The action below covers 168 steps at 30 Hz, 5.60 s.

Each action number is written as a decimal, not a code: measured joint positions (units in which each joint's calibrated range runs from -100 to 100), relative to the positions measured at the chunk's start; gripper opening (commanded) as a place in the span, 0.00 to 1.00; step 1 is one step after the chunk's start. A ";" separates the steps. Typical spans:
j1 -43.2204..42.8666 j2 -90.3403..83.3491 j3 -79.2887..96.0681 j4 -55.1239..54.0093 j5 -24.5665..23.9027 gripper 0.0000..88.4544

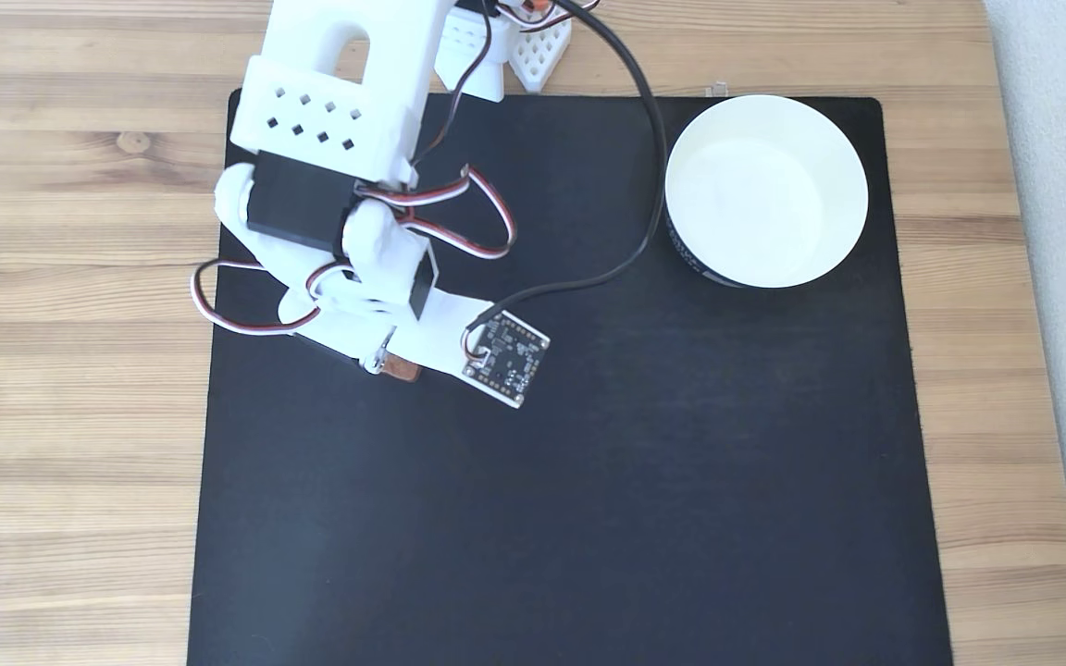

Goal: Pick up the toy and place it on the plate

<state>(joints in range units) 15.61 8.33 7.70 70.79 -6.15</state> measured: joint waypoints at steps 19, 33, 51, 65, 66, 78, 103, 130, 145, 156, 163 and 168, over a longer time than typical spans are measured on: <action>-0.17 0.00 0.00 2.11 0.00 0.41; -0.83 0.17 0.00 2.11 0.00 0.40; -0.83 6.08 -0.09 2.11 0.00 0.40; -0.75 10.41 -0.47 0.17 0.00 0.40; -0.75 10.41 -0.47 0.17 0.00 0.40; -0.42 10.41 -1.79 -0.68 0.00 0.03; -0.75 9.24 -3.68 -0.17 -2.73 0.03; -45.69 -25.73 -6.90 -1.44 -21.47 0.03; -62.09 -48.21 40.06 -23.47 -31.56 0.03; -64.75 -61.03 60.37 -24.40 -31.76 0.03; -65.25 -66.11 65.94 -24.48 -31.76 0.07; -64.84 -66.28 66.04 -24.48 -31.76 0.26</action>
<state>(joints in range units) -49.23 -57.95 73.74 46.31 -37.92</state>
